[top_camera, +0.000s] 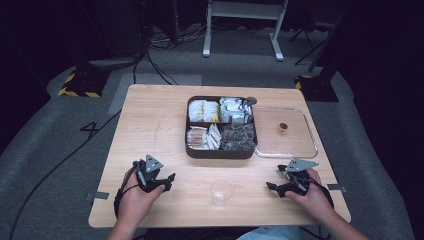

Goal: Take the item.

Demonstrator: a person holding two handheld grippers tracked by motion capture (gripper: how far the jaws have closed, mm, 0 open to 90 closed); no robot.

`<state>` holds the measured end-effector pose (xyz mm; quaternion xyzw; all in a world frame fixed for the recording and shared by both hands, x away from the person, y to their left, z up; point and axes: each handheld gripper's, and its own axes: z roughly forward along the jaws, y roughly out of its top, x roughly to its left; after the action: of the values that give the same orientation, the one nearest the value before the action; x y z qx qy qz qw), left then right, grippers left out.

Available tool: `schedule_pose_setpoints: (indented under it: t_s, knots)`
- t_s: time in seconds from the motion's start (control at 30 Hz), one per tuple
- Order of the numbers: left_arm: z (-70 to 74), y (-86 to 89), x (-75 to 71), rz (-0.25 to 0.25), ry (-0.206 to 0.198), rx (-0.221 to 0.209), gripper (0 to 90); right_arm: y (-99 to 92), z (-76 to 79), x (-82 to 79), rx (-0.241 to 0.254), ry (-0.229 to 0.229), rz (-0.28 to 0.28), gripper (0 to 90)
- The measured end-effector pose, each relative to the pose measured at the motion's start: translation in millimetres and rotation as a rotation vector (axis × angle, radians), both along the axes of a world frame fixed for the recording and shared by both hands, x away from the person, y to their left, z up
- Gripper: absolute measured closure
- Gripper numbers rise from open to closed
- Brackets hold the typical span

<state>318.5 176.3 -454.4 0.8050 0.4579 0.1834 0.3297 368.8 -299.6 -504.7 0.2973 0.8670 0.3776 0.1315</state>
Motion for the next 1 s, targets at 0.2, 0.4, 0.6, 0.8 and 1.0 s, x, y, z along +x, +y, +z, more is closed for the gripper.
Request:
schedule_pose_setpoints:
  t_s: [0.2,0.4,0.6,0.8,1.0]
  knots:
    - [20.5,-15.8,0.8,0.013,-0.011,-0.02,32.7,0.3,0.0,-1.6,0.001,0.001,0.004,13.4]
    - [34.5,-35.2,13.0,0.051,-0.009,-0.088,32.1,1.2,0.1,-2.0,-0.001,0.002,-0.003,13.3]
    - [42.7,-49.6,26.4,0.051,-0.028,-0.119,33.0,1.6,0.1,-2.9,0.001,0.001,-0.011,13.7]
    - [47.9,-52.9,39.9,0.046,-0.051,-0.112,33.1,1.8,0.1,-3.5,0.002,0.0,-0.016,14.0]
    - [50.4,-50.6,59.1,0.048,-0.073,-0.111,32.9,1.9,0.1,-4.6,0.001,-0.005,-0.021,15.0]
